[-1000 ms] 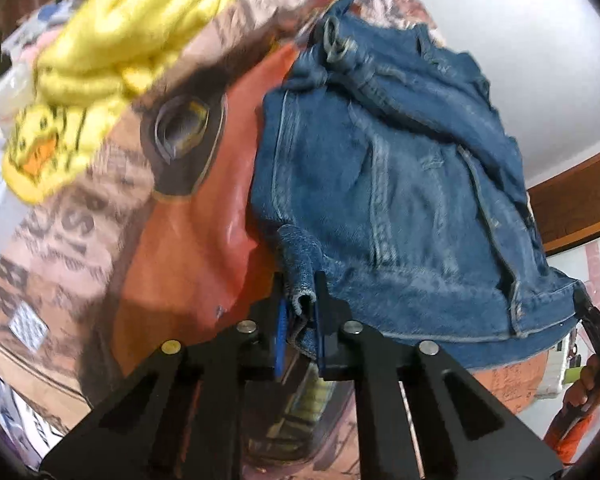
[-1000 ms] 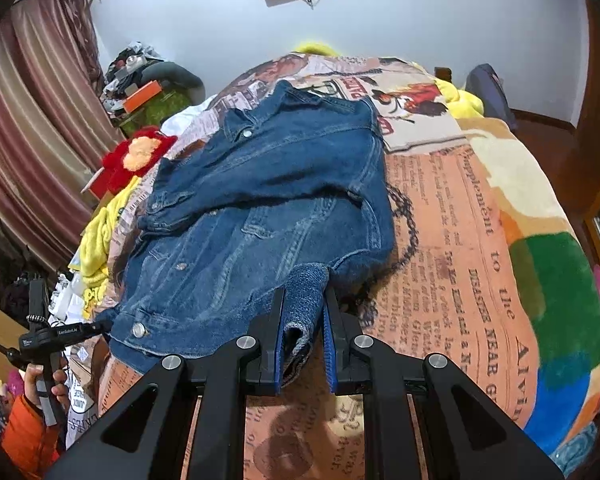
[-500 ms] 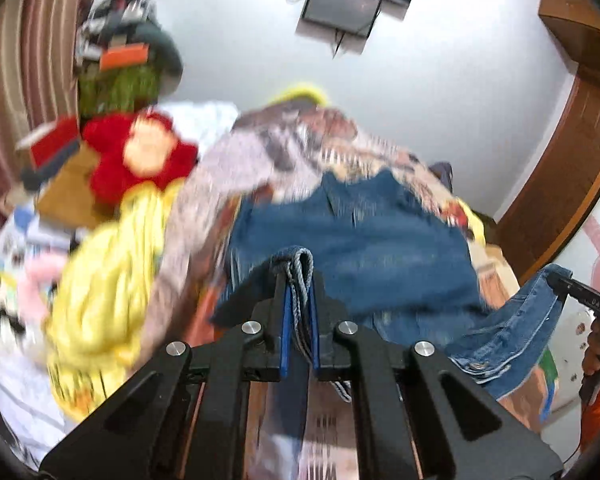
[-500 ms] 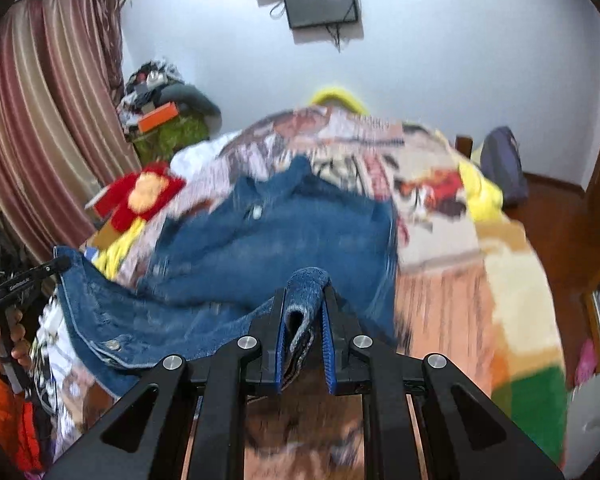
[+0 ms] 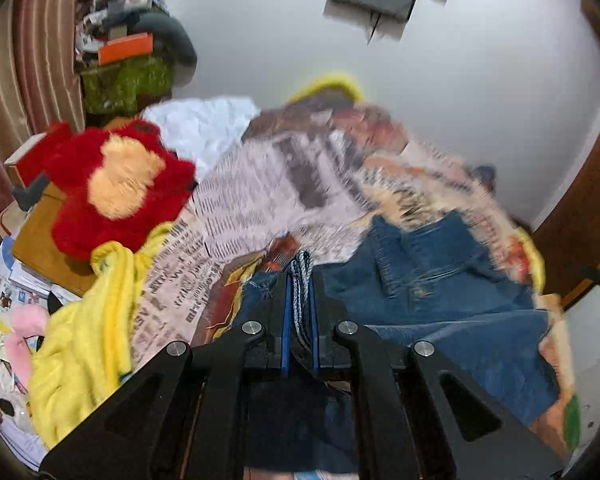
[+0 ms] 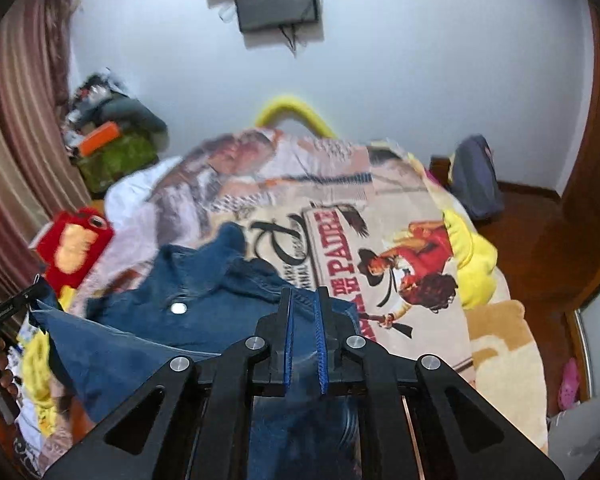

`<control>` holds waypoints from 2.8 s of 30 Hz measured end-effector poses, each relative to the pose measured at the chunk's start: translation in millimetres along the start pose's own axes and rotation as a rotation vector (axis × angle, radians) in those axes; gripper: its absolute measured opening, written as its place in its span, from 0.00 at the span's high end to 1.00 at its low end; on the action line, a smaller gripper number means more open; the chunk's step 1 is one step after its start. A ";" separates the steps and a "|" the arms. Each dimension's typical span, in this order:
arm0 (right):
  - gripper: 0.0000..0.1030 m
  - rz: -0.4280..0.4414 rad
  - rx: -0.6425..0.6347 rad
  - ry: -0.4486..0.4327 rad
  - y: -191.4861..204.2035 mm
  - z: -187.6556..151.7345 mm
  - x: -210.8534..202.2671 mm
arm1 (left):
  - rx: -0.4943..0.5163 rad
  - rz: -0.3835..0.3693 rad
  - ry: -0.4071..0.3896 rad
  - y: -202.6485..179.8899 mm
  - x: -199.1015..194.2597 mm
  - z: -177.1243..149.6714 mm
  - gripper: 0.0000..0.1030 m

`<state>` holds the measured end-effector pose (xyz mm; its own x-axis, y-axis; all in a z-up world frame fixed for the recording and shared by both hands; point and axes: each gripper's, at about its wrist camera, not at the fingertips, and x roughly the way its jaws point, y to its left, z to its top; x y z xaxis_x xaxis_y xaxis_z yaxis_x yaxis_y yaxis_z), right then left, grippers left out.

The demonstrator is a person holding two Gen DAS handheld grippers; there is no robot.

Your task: Fold large clothes

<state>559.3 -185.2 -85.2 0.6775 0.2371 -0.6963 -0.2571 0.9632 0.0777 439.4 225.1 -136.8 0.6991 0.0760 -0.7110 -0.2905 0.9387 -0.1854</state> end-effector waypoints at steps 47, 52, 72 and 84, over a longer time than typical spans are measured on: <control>0.39 -0.273 -0.291 0.219 -22.2 -108.6 66.3 | 0.225 -0.008 0.294 4.6 74.9 -60.0 0.18; 0.39 -0.068 -0.143 0.156 -28.8 -85.6 41.2 | 0.170 -0.050 0.328 1.5 104.1 -48.7 0.18; 0.76 0.066 -0.084 0.242 -2.5 -70.4 103.6 | 0.203 0.086 0.240 -28.0 121.7 -54.2 0.70; 0.86 0.075 -0.080 -0.004 11.0 -18.4 21.5 | 0.231 0.101 -0.081 -35.2 1.5 4.0 0.73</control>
<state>558.3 -171.8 -112.5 0.6574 0.3084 -0.6875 -0.3613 0.9297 0.0716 453.3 193.5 -128.6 0.7271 0.1907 -0.6595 -0.2111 0.9762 0.0496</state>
